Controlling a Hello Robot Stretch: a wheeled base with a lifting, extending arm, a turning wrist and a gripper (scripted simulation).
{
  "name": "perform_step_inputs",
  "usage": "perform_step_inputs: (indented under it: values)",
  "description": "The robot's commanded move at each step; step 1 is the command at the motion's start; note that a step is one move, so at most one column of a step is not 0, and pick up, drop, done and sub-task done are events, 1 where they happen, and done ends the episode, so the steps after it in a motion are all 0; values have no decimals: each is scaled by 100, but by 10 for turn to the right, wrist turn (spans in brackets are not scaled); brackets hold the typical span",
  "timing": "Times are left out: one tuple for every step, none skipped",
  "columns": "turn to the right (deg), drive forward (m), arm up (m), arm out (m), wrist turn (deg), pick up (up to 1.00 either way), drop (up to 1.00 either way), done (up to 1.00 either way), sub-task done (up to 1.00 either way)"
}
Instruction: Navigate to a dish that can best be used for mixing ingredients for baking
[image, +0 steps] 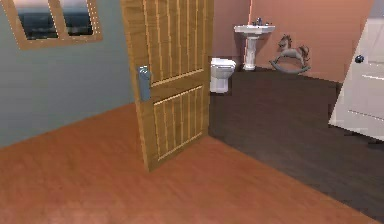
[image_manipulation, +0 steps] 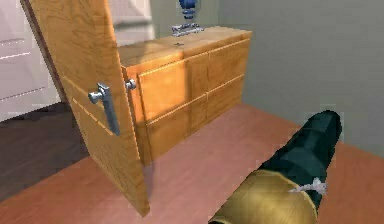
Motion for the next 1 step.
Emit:
perform_step_inputs:
  values:
    - [240, 0, 0, 0, 0, 0, 0, 0, 0]
